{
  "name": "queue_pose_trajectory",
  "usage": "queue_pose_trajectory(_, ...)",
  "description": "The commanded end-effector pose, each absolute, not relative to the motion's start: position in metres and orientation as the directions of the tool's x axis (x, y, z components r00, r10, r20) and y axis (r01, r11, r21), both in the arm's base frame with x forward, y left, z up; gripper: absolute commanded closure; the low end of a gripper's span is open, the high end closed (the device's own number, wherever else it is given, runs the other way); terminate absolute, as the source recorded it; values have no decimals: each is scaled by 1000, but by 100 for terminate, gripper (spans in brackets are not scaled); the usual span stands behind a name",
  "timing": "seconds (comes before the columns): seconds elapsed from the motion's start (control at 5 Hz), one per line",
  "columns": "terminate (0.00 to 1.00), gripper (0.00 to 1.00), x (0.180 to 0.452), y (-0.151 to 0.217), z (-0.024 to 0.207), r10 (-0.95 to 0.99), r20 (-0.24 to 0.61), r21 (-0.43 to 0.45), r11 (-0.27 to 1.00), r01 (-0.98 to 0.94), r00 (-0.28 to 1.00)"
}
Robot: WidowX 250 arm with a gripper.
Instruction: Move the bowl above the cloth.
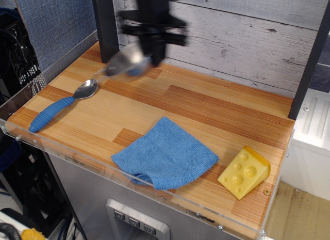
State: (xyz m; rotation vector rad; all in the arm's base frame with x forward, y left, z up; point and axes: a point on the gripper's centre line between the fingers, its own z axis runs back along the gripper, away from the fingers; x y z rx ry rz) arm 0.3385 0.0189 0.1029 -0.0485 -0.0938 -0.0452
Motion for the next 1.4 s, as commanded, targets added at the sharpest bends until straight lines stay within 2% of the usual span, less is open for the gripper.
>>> queue_pose_trajectory(0.0, 0, 100, 333, -76, 126, -212, 153, -8, 976, 216, 965)
queue_pose_trajectory(0.2, 0, 100, 327, -116, 110, -267, 124, 12, 963, 268, 956)
queue_pose_trajectory(0.4, 0, 100, 321, -128, 88, -280, 94, 27, 960, 279, 955)
queue_pose_trajectory(0.8, 0, 100, 325, -106, 36, -229, -4, 87, 970, 229, 973)
queue_pose_trajectory(1.2, 0, 100, 340, -80, 16, -191, -19, 86, 978, 192, 981)
